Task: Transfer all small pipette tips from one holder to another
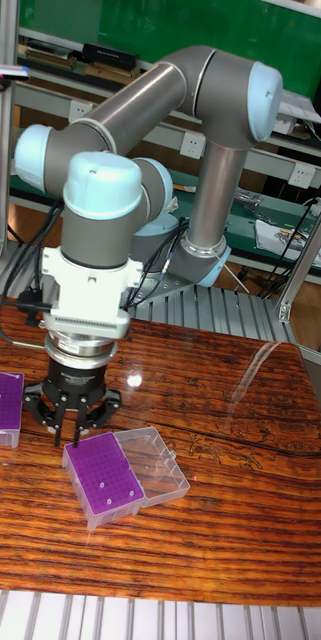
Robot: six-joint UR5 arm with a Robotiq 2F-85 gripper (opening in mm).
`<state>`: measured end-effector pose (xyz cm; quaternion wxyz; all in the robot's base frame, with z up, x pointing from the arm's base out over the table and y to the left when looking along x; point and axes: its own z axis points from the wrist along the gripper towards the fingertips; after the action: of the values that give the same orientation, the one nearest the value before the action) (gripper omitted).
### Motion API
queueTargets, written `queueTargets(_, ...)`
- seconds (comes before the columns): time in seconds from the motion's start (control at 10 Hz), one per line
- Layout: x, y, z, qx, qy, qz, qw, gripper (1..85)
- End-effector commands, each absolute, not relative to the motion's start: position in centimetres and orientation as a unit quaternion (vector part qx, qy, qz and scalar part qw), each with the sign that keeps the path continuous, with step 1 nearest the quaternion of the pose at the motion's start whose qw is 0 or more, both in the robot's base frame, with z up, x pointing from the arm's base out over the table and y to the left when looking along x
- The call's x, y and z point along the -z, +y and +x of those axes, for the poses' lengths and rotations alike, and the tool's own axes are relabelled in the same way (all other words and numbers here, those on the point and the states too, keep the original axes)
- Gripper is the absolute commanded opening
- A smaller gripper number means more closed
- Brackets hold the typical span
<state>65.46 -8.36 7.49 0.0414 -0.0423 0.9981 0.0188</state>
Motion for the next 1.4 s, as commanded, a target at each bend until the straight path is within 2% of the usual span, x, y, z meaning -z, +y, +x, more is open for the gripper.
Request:
queueTargets(0.0, -7.6, -6.1, 66.9, -0.027, 0.998, -0.036, 0.044, 29.3)
queueTargets(1.3, -5.8, -3.3, 69.6, -0.028, 0.998, -0.019, 0.056, 28.0)
